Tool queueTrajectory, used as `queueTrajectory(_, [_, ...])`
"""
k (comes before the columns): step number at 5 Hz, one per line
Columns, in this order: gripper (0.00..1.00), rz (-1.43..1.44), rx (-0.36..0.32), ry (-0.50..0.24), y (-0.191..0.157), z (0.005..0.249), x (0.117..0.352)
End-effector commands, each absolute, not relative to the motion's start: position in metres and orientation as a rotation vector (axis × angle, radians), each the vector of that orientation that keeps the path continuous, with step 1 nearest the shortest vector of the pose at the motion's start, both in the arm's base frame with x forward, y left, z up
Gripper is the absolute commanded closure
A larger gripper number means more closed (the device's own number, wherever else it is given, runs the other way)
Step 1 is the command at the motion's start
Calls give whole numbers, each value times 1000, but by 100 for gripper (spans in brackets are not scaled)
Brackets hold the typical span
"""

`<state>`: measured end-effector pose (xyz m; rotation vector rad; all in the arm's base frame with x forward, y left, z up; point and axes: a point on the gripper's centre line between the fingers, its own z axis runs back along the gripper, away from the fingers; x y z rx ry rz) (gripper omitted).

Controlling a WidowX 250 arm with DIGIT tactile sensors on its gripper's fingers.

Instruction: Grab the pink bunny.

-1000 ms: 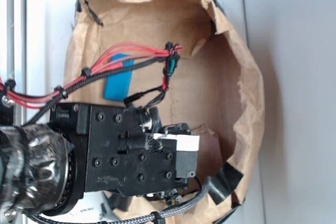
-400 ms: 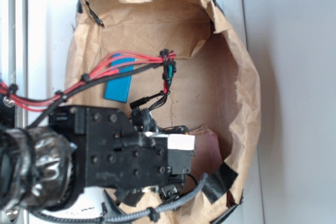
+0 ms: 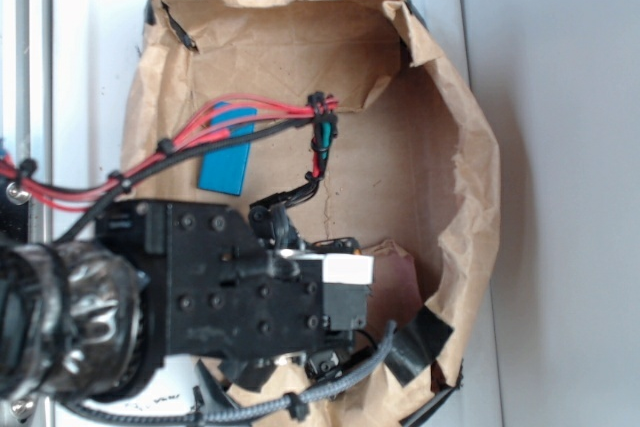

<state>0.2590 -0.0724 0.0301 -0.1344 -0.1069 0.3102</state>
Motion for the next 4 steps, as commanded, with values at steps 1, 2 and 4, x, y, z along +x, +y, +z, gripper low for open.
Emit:
queueTrajectory(1, [100,492,-140,-186,-25,77,242])
queueTrajectory(2, [100,511,-65,-180,7,106,267])
queueTrajectory(4, [100,370,173,-186,40,160,319])
